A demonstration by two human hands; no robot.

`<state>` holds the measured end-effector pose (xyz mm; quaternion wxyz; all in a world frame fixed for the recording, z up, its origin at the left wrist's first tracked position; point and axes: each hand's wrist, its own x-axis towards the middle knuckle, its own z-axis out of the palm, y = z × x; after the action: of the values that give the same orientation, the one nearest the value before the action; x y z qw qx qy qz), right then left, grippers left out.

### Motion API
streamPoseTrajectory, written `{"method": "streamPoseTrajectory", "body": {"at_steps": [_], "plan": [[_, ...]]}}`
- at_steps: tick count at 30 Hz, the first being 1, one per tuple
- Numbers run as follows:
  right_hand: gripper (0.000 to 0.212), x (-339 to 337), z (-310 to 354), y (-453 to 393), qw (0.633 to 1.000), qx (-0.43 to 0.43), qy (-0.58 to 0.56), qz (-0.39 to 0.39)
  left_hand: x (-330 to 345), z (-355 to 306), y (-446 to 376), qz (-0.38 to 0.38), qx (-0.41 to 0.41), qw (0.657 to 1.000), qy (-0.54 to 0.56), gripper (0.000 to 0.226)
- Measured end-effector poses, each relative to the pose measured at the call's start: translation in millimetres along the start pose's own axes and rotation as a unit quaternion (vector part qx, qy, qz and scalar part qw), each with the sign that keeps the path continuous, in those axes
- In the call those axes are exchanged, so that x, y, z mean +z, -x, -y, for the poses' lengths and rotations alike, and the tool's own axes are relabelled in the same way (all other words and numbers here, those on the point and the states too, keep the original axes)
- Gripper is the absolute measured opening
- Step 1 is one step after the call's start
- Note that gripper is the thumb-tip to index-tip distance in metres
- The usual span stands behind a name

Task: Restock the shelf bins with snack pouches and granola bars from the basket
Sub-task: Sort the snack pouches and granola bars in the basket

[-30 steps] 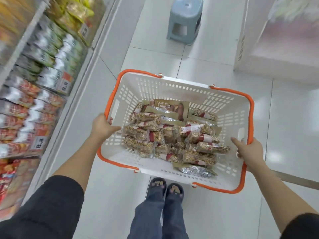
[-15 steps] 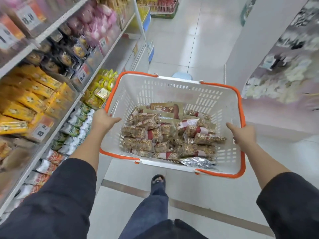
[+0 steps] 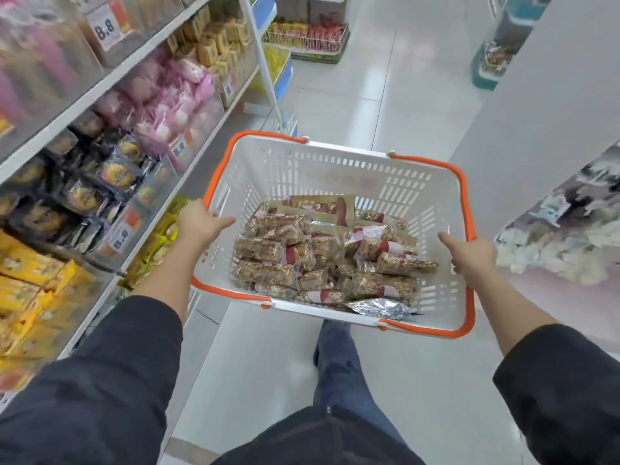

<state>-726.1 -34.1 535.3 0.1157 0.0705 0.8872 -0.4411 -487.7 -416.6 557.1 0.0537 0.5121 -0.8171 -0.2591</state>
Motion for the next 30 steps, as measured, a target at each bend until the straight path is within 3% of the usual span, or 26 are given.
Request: {"method": "streamPoseTrajectory", "body": {"at_steps": [8,17,22,30], "plan": [[0.039,46,101,-169,0.999,-0.018,0.034,0.037,29,-90,-131,-0.004,-0.034,0.999,0.03,0.045],[0.037,80,186,-300,0.998,-0.036,0.048,0.033,56,-170,-265,-0.006,-0.06,0.995,0.076,0.051],[0.042,114,226,-371,0.997,-0.035,0.065,0.022,79,-197,-349,0.01,-0.049,0.996,0.074,0.048],[0.037,189,327,-467,0.992,-0.064,0.097,0.047,92,-218,-441,0.003,-0.107,0.99,0.091,0.054]]}}
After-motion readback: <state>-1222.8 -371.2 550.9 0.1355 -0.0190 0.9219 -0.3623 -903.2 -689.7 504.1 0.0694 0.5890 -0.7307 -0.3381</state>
